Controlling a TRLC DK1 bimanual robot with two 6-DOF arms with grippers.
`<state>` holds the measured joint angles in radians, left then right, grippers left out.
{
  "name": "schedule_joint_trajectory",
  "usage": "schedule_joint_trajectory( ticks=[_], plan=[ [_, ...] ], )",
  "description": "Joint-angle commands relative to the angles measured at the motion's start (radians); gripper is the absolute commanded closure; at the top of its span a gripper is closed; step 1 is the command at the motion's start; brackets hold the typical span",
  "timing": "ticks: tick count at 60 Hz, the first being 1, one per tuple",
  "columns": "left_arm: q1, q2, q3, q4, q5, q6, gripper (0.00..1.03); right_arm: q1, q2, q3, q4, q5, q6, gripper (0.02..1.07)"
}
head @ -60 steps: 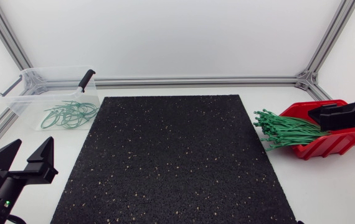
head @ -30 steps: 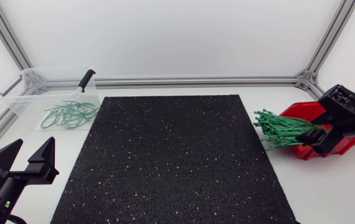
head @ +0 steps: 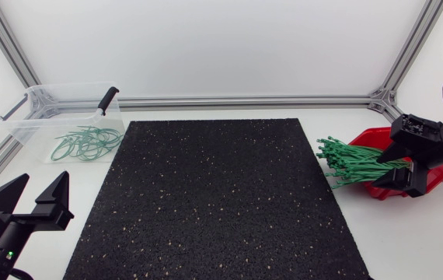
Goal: Take a green cable tie from the red box, thread the tail through the head to close it, then place it in the transparent bin on the left.
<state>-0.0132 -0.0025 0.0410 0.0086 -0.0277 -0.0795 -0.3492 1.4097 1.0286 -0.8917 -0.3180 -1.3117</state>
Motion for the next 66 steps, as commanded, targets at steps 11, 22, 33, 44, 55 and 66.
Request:
schedule_joint_trajectory(
  ticks=[11,22,33,44,55,66],
  plan=[
    [-0.010,-0.007,-0.041,-0.010,-0.008,-0.017,0.04,-0.011,0.094,0.073,-0.059,-0.010,-0.185,0.41],
    [-0.010,-0.007,-0.041,-0.010,-0.008,-0.017,0.04,-0.002,0.118,0.060,-0.052,-0.020,-0.233,0.48],
    [-0.010,-0.007,-0.041,-0.010,-0.008,-0.017,0.04,0.024,0.137,0.056,-0.032,-0.012,-0.233,0.48],
    [-0.011,-0.007,-0.041,-0.012,-0.008,-0.017,0.04,0.039,0.152,0.036,0.020,-0.001,-0.230,0.63],
    [-0.011,-0.007,-0.041,-0.012,-0.008,-0.017,0.04,0.047,0.166,0.024,0.054,0.013,-0.224,0.63],
    [-0.011,-0.007,-0.039,-0.012,-0.008,-0.017,0.04,0.047,0.167,0.013,0.060,0.017,-0.225,0.63]
  ],
)
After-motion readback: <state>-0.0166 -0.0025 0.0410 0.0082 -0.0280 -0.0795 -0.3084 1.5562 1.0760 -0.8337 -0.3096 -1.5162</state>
